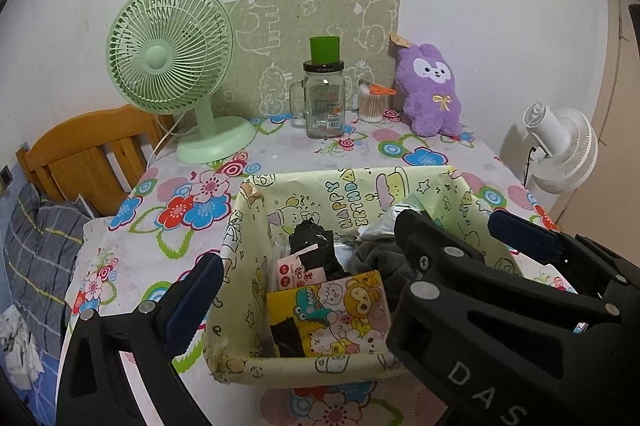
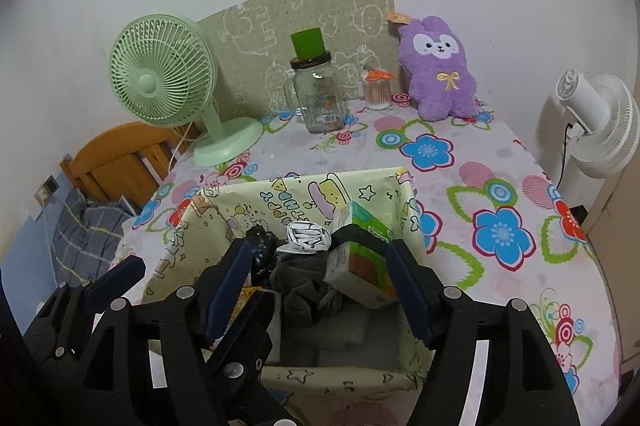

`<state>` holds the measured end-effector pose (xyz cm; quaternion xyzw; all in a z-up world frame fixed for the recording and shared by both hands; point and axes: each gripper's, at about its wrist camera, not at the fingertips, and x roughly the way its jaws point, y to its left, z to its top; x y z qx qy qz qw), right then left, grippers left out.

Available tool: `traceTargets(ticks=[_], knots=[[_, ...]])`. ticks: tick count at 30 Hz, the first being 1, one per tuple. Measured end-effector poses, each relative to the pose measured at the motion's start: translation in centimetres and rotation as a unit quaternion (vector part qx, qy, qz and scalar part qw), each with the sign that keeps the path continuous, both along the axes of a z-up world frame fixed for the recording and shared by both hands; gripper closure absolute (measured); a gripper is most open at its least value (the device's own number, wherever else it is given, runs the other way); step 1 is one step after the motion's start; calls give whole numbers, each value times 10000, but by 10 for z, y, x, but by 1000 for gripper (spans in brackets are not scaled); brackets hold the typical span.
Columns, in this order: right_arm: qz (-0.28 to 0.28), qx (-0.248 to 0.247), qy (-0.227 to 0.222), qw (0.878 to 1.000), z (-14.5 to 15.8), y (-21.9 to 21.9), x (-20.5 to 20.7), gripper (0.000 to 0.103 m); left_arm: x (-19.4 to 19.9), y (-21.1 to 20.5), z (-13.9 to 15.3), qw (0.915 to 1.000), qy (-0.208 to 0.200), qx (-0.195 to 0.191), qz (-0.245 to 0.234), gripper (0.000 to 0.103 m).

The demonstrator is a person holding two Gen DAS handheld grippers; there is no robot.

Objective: Organize soft objects

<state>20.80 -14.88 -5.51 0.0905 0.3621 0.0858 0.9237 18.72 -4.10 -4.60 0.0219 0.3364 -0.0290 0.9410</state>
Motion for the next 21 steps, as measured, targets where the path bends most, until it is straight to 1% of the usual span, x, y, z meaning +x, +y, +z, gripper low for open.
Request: traceTargets(ticks=[7, 16, 21], knots=[[20, -116, -116, 9999, 11, -1, -15, 21, -16, -1, 9, 9998, -181, -30, -21, 1], [-14, -304, -400, 9987, 29, -2, -39, 15, -35, 2, 23, 9993, -361, -107, -9, 1], [-90, -281, -548, 9981, 39, -9, -54, 12, -48, 6, 31, 9987, -488, -141, 33, 1]])
